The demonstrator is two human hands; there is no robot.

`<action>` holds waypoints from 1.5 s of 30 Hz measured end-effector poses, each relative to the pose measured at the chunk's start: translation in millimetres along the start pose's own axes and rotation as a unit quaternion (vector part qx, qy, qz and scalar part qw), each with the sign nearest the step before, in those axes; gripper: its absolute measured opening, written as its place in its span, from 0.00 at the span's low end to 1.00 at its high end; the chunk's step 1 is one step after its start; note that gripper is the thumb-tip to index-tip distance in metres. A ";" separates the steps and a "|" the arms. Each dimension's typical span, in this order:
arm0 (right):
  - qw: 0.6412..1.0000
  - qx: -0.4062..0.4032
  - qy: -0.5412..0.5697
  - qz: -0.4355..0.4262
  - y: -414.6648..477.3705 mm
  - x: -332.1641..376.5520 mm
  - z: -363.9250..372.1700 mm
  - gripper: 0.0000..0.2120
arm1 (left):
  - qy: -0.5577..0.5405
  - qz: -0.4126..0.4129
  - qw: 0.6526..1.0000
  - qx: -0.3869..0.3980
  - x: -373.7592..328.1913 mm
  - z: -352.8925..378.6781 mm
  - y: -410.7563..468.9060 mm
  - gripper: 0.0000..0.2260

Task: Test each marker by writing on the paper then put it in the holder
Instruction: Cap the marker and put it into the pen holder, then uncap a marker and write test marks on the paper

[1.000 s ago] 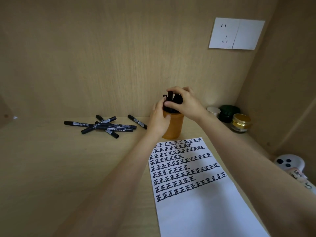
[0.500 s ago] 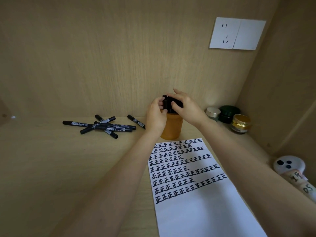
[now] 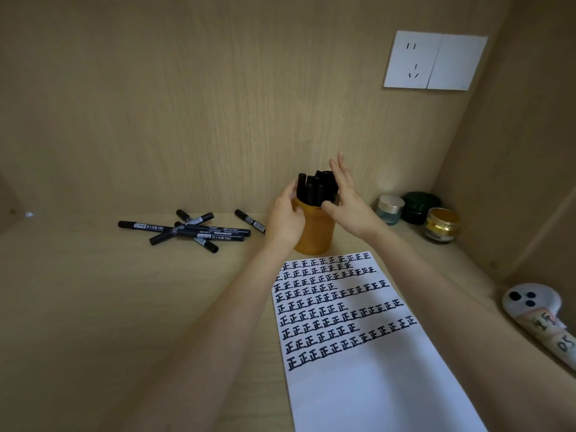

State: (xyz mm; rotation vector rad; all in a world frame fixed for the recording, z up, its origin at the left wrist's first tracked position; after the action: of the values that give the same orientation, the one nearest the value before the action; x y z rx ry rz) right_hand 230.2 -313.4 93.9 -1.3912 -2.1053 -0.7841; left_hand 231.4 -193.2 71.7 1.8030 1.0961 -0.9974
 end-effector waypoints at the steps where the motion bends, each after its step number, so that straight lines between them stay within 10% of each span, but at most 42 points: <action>1: 1.000 -0.005 -0.010 -0.012 -2.2 2.4 1.8 0.38 | -0.007 -0.005 1.000 -0.009 1.6 -3.0 -1.8 0.25; 8: 0.982 -0.181 0.022 -0.052 -44.8 23.5 -6.2 0.22 | 0.024 -0.020 0.998 -0.050 27.5 -39.9 -23.0 0.20; 16: 0.993 -0.011 0.111 0.031 -54.7 11.5 77.2 0.10 | 0.179 -0.090 0.978 -0.053 82.6 -103.6 -60.7 0.18; 22: 0.998 0.037 -0.019 0.053 -33.8 16.6 110.3 0.14 | 0.190 -0.107 0.974 -0.056 96.2 -110.2 -75.3 0.15; 37: 0.949 -0.014 -0.273 0.156 45.9 6.0 138.3 0.14 | 0.029 -0.088 0.992 -0.091 112.6 -104.4 -122.1 0.14; 45: 0.961 -0.088 -0.235 0.113 29.2 16.8 122.4 0.08 | 0.024 -0.080 0.993 -0.088 108.2 -102.4 -121.8 0.15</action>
State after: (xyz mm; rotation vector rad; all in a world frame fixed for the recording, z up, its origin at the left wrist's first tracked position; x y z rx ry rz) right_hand 240.5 -208.2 23.6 -2.0383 -2.1937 -0.6008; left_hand 175.9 -29.6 -13.0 1.6245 1.3331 -0.9233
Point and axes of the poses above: each hand's wrist, its own y-axis towards the middle knuckle, its own z-axis out of the palm, x = y × z, the point moved 10 cm from there along y, towards the middle knuckle, and after that the axes turned 14 degrees about x, right-handed, at the moved point
